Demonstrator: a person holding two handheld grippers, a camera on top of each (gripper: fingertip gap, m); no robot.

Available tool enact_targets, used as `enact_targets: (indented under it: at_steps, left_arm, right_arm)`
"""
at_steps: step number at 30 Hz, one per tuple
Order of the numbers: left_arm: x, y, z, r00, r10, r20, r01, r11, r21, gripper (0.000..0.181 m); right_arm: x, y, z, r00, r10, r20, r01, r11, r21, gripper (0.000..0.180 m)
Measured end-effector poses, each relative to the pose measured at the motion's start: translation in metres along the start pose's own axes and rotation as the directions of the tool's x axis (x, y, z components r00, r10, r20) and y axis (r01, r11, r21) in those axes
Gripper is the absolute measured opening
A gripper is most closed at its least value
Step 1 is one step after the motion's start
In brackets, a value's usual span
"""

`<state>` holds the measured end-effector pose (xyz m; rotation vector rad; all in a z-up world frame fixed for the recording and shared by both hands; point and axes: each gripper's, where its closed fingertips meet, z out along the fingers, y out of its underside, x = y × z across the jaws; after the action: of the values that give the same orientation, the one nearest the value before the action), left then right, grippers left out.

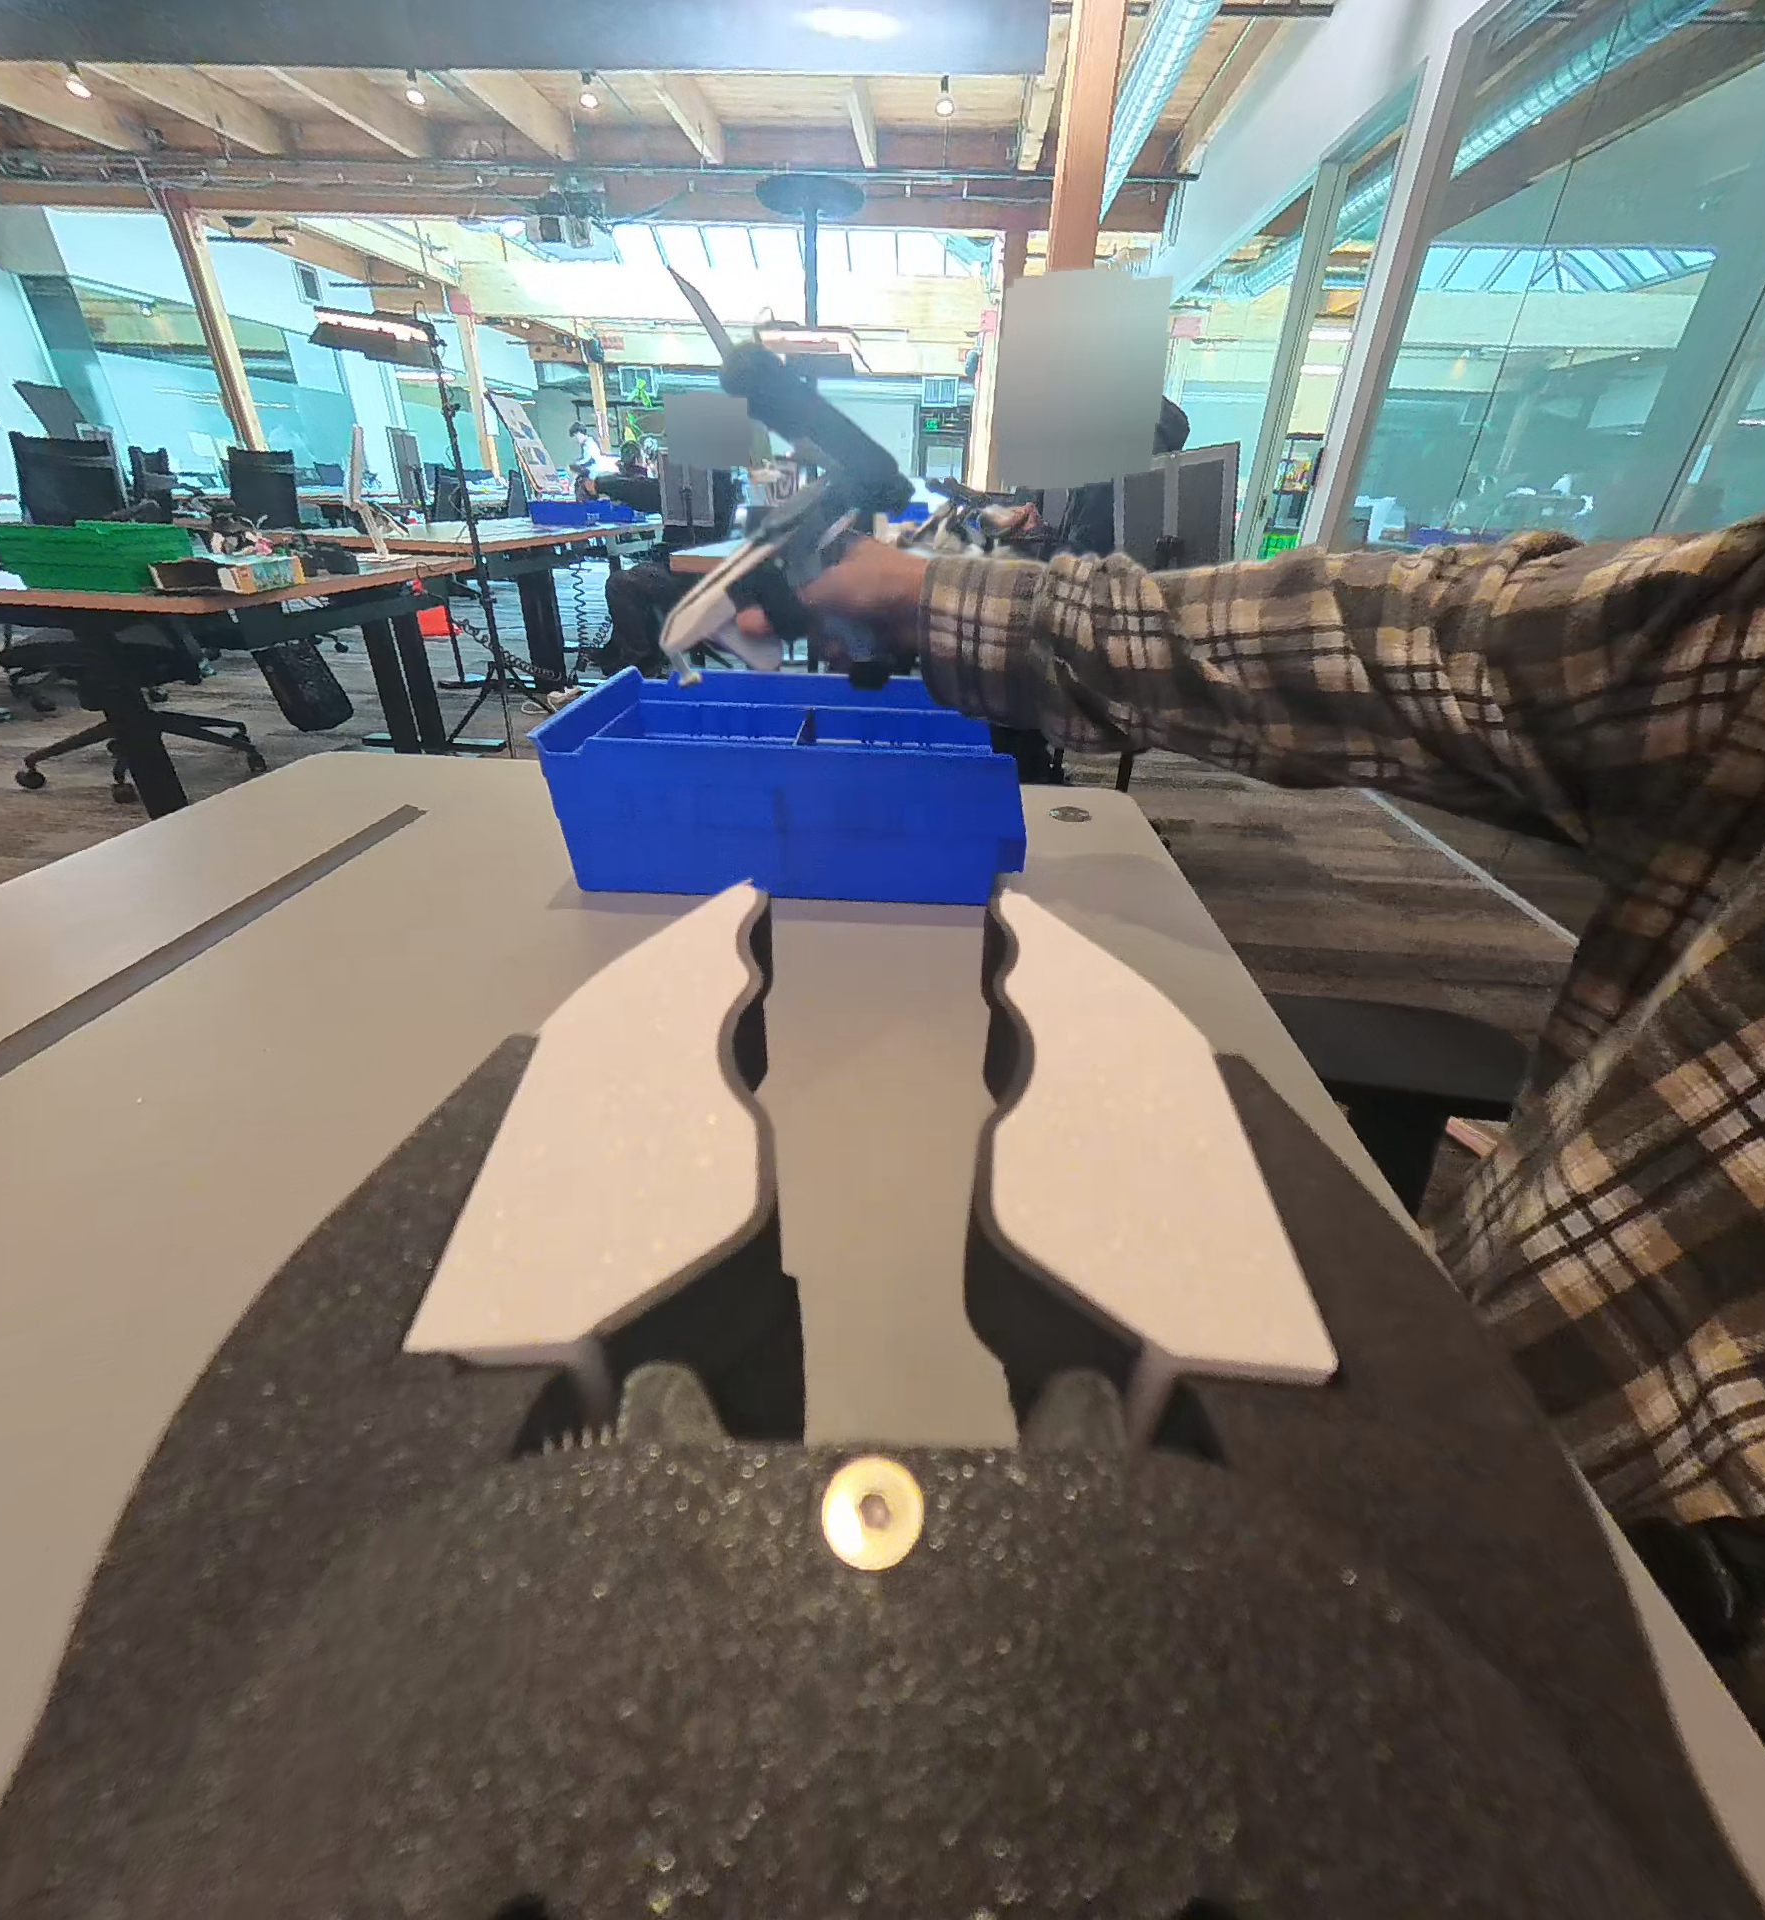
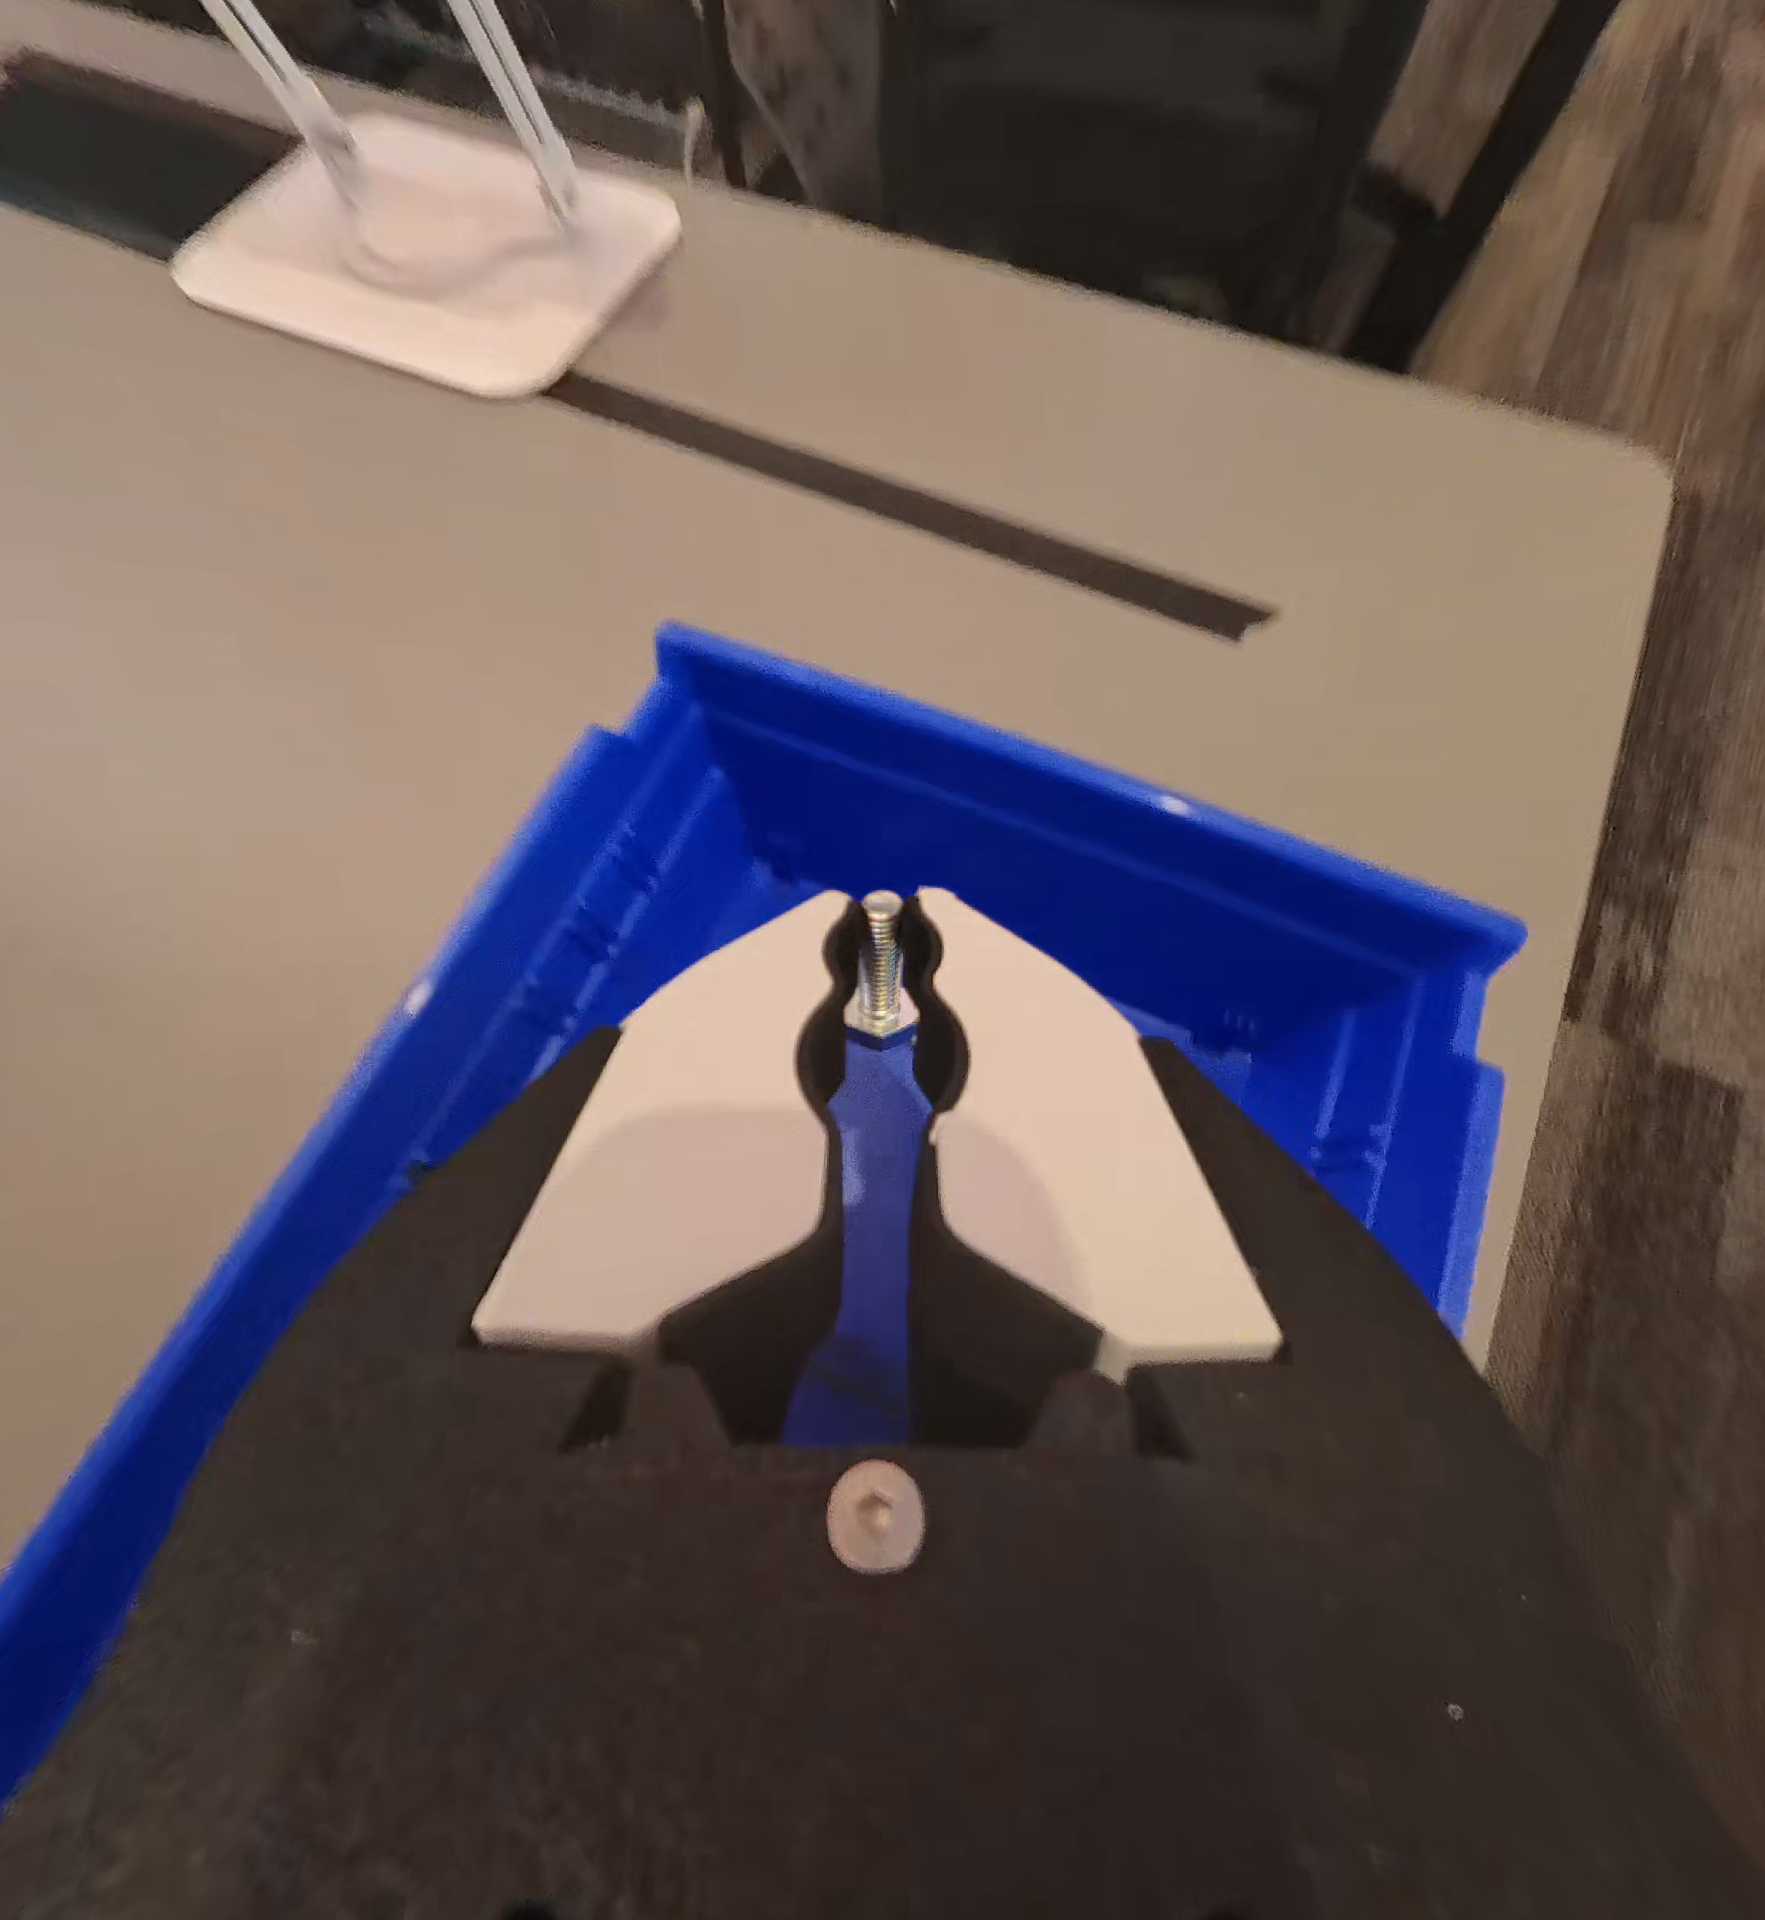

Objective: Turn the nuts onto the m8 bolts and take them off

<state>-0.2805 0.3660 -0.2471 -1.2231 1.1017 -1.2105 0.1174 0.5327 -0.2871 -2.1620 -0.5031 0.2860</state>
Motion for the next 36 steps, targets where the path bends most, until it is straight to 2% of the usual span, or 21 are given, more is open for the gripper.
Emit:
enact_targets:
  at_steps: [5,9,15,19,24,27,31,36]
  left_arm:
    - [0.000,0.001,0.000,1.000,0.000,-0.001,0.000,1.000,-0.004,0.036]
    - [0.000,0.001,-0.001,1.000,0.000,-0.002,0.000,1.000,-0.005,0.034]
    - [0.001,0.000,-0.001,1.000,0.002,-0.004,-0.002,1.000,-0.004,0.033]
    - [0.001,0.000,-0.002,1.000,-0.001,-0.005,0.001,1.000,-0.002,0.032]
    - [0.001,0.001,-0.001,1.000,0.000,-0.005,0.000,1.000,-0.007,0.032]
    - [0.000,0.001,-0.001,1.000,0.000,-0.002,0.000,1.000,-0.007,0.032]
    - [-0.001,0.002,-0.001,1.000,-0.003,0.003,0.003,1.000,-0.009,0.032]
    - [-0.003,0.004,-0.002,1.000,-0.006,0.007,0.006,1.000,-0.014,0.032]
  right_arm:
    - [0.009,0.043,0.015,1.000,0.026,-0.003,-0.026,0.985,-0.168,0.008]
    - [0.009,0.054,0.020,1.000,0.025,0.000,-0.024,0.975,-0.222,0.009]
    - [0.007,0.037,0.014,1.000,0.028,0.008,-0.027,0.989,-0.148,0.019]
    - [-0.011,-0.015,-0.007,0.999,-0.012,0.042,0.012,1.000,0.014,0.025]
    - [-0.077,-0.091,-0.042,0.980,-0.156,0.120,0.128,0.969,0.213,0.030]
    - [-0.135,-0.117,-0.054,0.948,-0.261,0.182,0.196,0.930,0.311,0.033]
    - [-0.211,-0.114,-0.045,0.891,-0.371,0.261,0.253,0.884,0.393,0.035]
    - [-0.275,-0.070,-0.001,0.828,-0.443,0.343,0.280,0.858,0.431,0.036]
